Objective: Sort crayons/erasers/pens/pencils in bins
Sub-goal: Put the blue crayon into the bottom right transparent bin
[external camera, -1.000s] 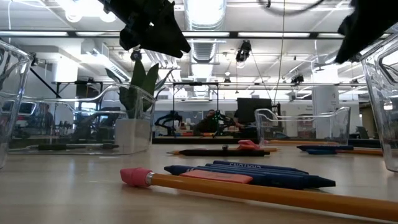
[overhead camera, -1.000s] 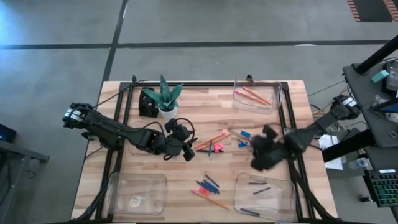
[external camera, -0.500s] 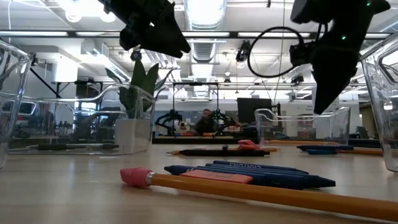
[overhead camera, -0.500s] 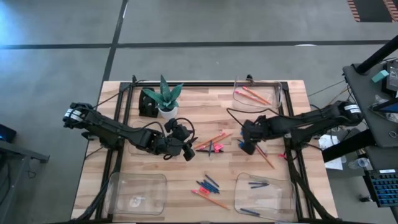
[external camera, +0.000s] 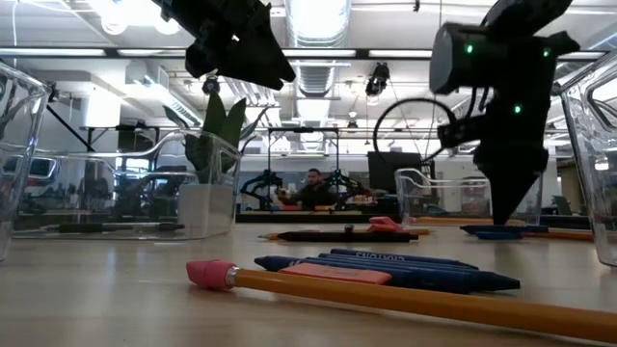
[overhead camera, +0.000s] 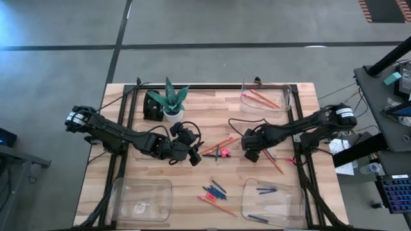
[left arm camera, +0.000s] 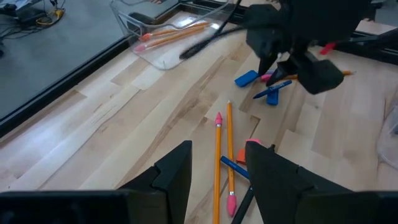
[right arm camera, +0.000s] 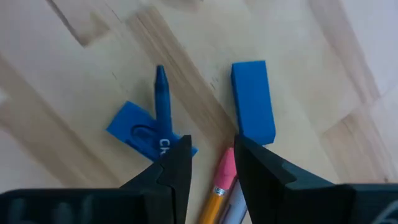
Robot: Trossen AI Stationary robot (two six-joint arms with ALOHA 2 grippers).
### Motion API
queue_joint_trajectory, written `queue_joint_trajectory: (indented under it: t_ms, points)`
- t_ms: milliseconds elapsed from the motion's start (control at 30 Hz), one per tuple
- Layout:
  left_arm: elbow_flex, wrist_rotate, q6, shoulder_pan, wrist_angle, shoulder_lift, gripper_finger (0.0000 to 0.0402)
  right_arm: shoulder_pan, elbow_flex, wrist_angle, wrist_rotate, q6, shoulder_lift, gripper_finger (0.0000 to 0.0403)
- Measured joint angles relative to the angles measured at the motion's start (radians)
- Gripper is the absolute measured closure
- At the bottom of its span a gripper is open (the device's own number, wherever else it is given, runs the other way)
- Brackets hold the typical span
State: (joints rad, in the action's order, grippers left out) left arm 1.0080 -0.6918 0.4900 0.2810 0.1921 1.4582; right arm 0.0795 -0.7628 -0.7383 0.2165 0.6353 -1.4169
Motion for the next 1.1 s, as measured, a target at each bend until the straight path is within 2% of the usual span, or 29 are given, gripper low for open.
queue_joint_trajectory:
  t_ms: [167, 333, 767, 1100]
  points:
    - [0.0, 0.0, 0.0, 0.0, 0.0, 0.0, 0.0265, 0.0, 0.0, 0.006, 0.004, -0.006, -0.024, 0.03]
    - [0.0, 0.0, 0.0, 0.0, 0.0, 0.0, 0.0265, 0.0, 0.001, 0.02, 0.003, -0.008, 0.014, 0.0301]
    - [0.0, -0.002, 0.002, -0.009, -0.005, 0.0, 0.0265, 0.0, 0.001, 0.058, -0.013, -0.026, 0.03, 0.0247]
    - [0.0, -0.002, 0.003, -0.013, -0.01, 0.0, 0.0265, 0.0, 0.001, 0.098, -0.016, -0.047, -0.007, 0.0268]
